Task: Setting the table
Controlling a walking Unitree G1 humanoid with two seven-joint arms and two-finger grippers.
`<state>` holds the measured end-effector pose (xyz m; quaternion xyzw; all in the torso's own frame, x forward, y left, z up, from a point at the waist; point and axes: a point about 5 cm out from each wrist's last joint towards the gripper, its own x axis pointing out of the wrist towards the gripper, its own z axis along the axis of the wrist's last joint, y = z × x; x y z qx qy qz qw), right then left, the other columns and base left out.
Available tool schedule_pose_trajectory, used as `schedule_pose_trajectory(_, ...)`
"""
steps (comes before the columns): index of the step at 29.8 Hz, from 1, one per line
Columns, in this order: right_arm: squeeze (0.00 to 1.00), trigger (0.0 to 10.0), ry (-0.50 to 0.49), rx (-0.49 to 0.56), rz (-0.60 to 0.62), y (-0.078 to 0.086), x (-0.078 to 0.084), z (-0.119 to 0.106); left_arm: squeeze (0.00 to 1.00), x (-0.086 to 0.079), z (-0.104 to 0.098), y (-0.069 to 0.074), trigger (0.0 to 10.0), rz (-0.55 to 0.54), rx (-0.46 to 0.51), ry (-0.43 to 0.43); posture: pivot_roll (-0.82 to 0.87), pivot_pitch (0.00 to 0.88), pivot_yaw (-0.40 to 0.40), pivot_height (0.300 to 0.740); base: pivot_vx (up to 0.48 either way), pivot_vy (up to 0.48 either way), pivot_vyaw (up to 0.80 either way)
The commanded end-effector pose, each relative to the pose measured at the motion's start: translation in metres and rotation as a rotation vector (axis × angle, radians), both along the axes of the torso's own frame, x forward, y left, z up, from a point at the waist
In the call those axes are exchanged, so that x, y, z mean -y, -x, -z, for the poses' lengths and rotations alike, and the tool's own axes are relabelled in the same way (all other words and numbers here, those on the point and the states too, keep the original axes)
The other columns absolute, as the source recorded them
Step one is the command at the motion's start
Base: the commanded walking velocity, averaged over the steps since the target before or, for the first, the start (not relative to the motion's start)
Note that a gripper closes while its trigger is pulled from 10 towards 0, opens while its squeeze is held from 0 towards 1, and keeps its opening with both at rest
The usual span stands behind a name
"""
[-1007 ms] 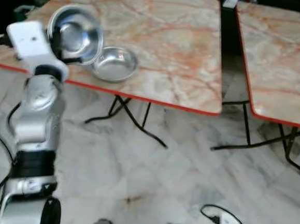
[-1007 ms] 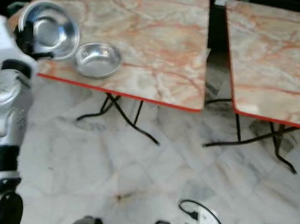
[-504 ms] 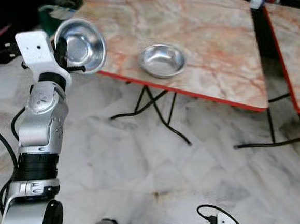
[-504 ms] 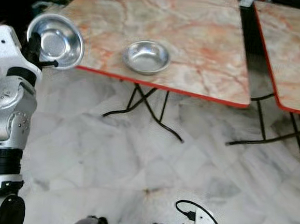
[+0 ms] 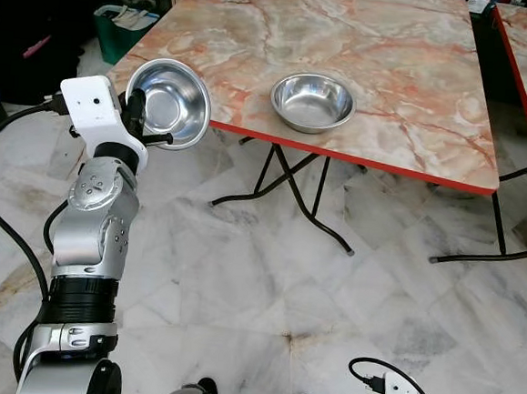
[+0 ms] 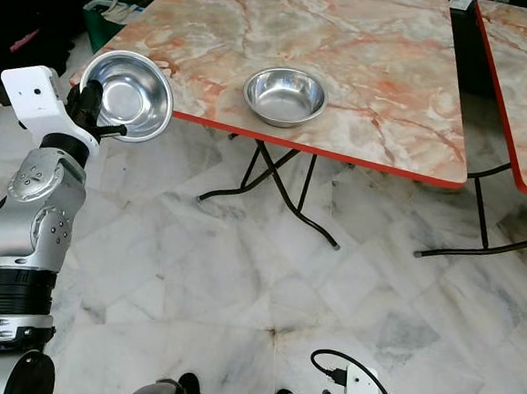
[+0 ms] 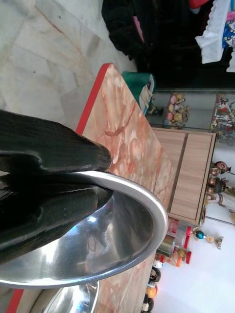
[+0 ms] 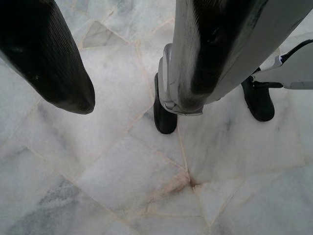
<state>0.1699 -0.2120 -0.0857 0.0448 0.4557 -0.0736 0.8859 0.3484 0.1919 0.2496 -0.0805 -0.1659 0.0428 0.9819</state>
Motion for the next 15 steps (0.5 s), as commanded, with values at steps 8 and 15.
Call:
schedule_pose_trajectory(8,0.0,10.0,0.004,-0.027,0.021,0.0088,0.0033,0.0034,0.0,0.0056,-0.0094,-0.0006,10.0,0.012,0.029,-0.015,0.01,0.196,-0.018,0.74,0.369,0.0,0.0)
schedule_pose_trajectory(15,0.0,10.0,0.008,-0.023,0.013,0.0085,0.0035,0.003,0.0,0.0049,-0.0115,-0.0011,10.0,0.008,0.036,-0.014,0.01,0.195,-0.019,0.74,0.406,0.0,-0.13)
